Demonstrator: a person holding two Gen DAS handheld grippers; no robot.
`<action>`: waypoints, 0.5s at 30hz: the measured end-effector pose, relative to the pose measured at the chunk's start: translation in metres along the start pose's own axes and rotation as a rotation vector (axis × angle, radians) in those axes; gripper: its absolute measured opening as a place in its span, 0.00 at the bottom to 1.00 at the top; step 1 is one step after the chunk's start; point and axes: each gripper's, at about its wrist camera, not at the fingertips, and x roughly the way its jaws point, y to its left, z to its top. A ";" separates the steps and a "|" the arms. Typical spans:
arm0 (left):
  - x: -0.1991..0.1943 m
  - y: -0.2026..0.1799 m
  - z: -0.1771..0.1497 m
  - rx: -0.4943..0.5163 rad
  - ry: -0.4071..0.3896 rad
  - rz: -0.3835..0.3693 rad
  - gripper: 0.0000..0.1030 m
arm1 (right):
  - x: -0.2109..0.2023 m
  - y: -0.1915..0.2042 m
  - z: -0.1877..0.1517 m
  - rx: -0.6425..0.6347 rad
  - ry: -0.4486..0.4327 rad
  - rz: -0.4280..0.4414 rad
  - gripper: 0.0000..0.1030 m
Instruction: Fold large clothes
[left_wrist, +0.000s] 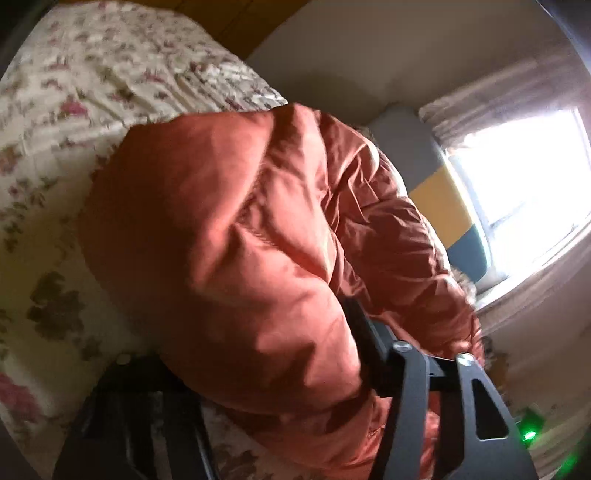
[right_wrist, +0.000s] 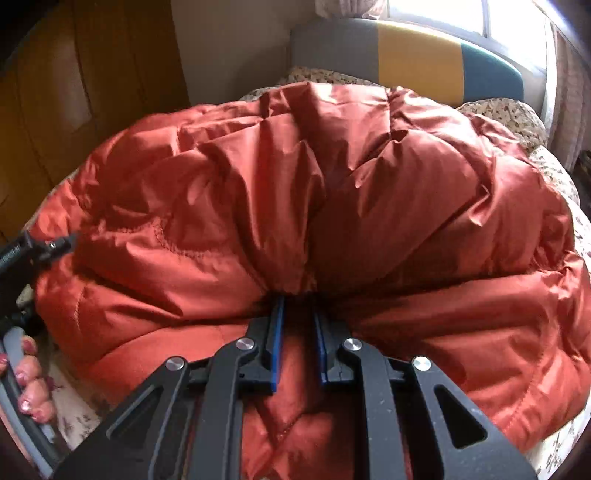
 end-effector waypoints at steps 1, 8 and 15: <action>0.002 0.002 0.001 -0.029 0.003 -0.017 0.40 | 0.000 -0.002 0.000 0.012 0.000 0.009 0.13; -0.026 -0.047 -0.001 0.105 -0.105 -0.014 0.21 | -0.003 -0.012 -0.001 0.044 -0.004 0.037 0.13; -0.056 -0.108 -0.016 0.360 -0.222 -0.048 0.21 | -0.053 -0.053 -0.014 0.198 -0.139 0.132 0.31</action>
